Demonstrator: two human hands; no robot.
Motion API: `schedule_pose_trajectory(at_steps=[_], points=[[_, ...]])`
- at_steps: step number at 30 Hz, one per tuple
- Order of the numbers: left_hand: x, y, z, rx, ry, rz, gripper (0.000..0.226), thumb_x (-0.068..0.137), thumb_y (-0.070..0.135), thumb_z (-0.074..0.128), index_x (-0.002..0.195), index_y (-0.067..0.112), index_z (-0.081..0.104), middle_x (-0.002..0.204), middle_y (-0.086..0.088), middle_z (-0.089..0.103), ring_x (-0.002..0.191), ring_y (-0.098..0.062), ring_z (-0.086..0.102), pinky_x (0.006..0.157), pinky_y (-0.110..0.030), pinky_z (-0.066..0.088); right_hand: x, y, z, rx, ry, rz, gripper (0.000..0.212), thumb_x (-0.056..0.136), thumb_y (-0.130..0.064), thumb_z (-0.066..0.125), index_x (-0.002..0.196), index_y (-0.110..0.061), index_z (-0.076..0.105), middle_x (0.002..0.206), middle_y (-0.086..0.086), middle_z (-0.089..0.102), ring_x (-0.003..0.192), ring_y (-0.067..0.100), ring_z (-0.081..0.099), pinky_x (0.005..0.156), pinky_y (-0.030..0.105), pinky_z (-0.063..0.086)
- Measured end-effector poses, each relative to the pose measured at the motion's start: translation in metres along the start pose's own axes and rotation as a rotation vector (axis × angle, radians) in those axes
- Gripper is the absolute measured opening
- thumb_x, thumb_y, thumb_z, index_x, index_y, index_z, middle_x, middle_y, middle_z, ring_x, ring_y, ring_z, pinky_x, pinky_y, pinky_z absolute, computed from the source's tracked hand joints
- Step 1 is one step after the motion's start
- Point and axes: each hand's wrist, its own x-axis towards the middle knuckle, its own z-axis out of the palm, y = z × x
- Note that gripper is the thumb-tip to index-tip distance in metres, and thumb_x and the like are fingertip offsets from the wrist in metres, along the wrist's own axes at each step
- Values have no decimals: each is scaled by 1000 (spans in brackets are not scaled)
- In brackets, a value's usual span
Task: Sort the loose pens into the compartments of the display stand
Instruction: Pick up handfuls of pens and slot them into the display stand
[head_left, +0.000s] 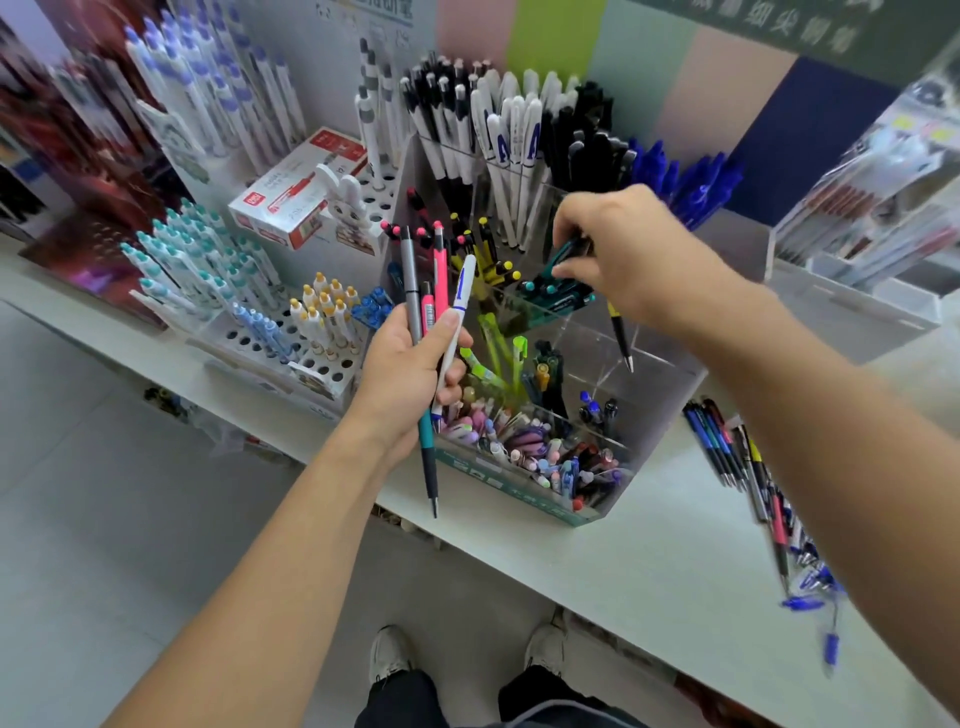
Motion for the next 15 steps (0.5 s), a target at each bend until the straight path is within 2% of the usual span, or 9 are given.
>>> schedule_pose_trajectory(at_steps=[3, 5, 6, 8, 10, 11, 13, 14, 15], points=[[0, 2, -1, 2, 13, -16, 9, 103, 19, 55, 106, 11, 53, 77, 2, 60, 53, -10, 45, 41, -19, 37, 8, -1, 12, -95, -139, 44, 28, 91, -23, 74, 113, -8, 67, 111, 17, 67, 100, 37, 63, 88, 46, 54], [1, 4, -2, 6, 22, -23, 9, 102, 18, 56, 106, 11, 54, 76, 2, 62, 53, -10, 45, 41, -19, 37, 5, 0, 10, -91, -143, 94, 40, 91, -27, 74, 125, -9, 63, 113, 17, 67, 101, 36, 63, 90, 46, 54], [1, 5, -3, 13, 23, -22, 8, 102, 18, 57, 106, 11, 54, 75, 2, 63, 53, -10, 46, 41, -19, 37, 0, -1, 4, -35, -71, 114, 42, 90, -29, 75, 126, -11, 62, 109, 15, 69, 96, 34, 65, 89, 45, 55], [2, 7, -7, 21, 19, -17, 7, 102, 17, 58, 105, 11, 55, 76, 1, 64, 52, -10, 47, 41, -19, 37, -8, -8, -14, 129, 254, 88, 30, 91, -31, 73, 113, -11, 67, 92, 7, 70, 81, 23, 63, 81, 34, 55], [2, 8, -10, 29, 8, -14, 8, 101, 17, 58, 106, 11, 56, 77, 0, 64, 52, -10, 47, 41, -20, 38, -12, -24, -28, 231, 650, 27, 21, 94, -31, 69, 94, -10, 70, 79, -3, 64, 69, 10, 54, 68, 12, 44], [3, 8, -11, 36, 4, -12, 9, 101, 17, 59, 107, 11, 56, 77, 0, 65, 52, -10, 48, 41, -20, 38, -9, -35, -29, 256, 795, -8, 22, 95, -30, 67, 89, -10, 69, 77, -5, 62, 66, 6, 51, 65, 6, 37], [3, 9, -13, 54, 7, -9, 9, 101, 16, 59, 106, 11, 56, 77, 0, 65, 52, -11, 48, 42, -21, 38, 6, -46, -16, 239, 899, -63, 23, 97, -27, 65, 86, -7, 68, 78, -2, 63, 68, 8, 52, 64, 7, 37], [3, 9, -13, 59, 14, -11, 8, 101, 16, 59, 106, 11, 56, 76, 0, 65, 52, -11, 48, 42, -21, 38, 15, -48, -5, 209, 859, -80, 23, 97, -25, 64, 85, -6, 67, 79, 2, 64, 69, 13, 55, 65, 13, 42], [3, 9, -14, 59, 22, -15, 7, 101, 16, 59, 105, 11, 57, 75, 0, 65, 52, -11, 48, 42, -21, 38, 23, -47, 7, 170, 786, -89, 23, 97, -24, 63, 85, -5, 65, 80, 5, 65, 70, 18, 57, 66, 25, 48]])
